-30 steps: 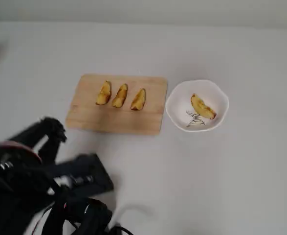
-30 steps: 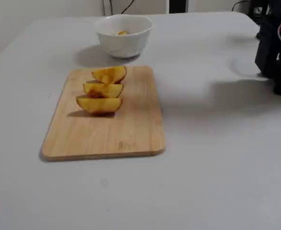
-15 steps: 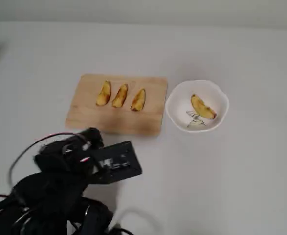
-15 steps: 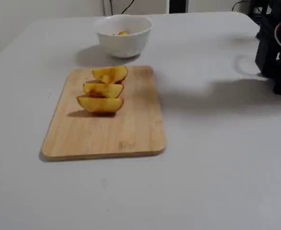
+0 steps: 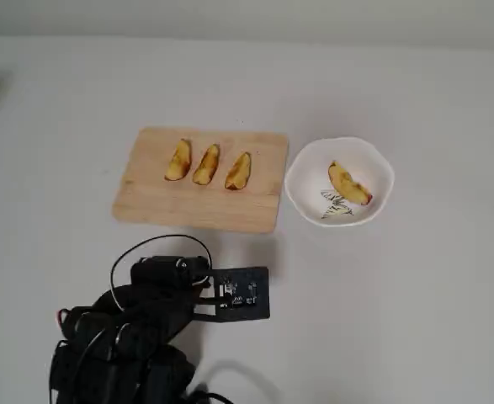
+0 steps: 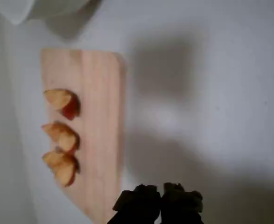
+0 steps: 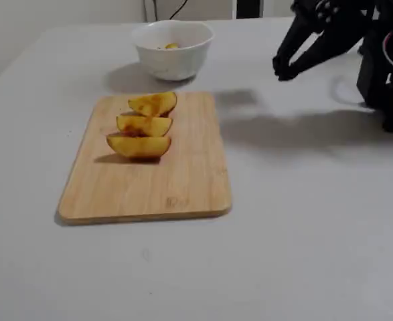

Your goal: Pick up the leftmost apple slice from the cutting board and place it into the bowl

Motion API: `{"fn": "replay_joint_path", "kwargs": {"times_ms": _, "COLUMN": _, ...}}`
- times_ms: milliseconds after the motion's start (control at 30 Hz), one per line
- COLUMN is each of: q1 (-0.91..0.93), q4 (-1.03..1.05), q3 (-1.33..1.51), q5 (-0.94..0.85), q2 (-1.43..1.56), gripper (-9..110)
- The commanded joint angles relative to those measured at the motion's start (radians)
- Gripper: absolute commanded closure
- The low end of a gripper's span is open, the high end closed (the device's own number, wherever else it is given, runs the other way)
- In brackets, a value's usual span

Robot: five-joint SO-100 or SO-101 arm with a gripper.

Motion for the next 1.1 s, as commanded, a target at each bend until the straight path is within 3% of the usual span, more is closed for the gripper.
{"fn": "replay_joint_path", "kwargs": {"times_ms": 0, "q1": -0.014, "q4": -0.046, "q3": 0.035, "q5": 0.014, "q2": 0.014, "gripper": 101}}
{"fn": "replay_joint_path", "kwargs": {"times_ms": 1067, "q1": -0.021, "q4": -0.048, "q3": 0.057, "q5": 0.003, "q2": 0.014, "gripper": 101}}
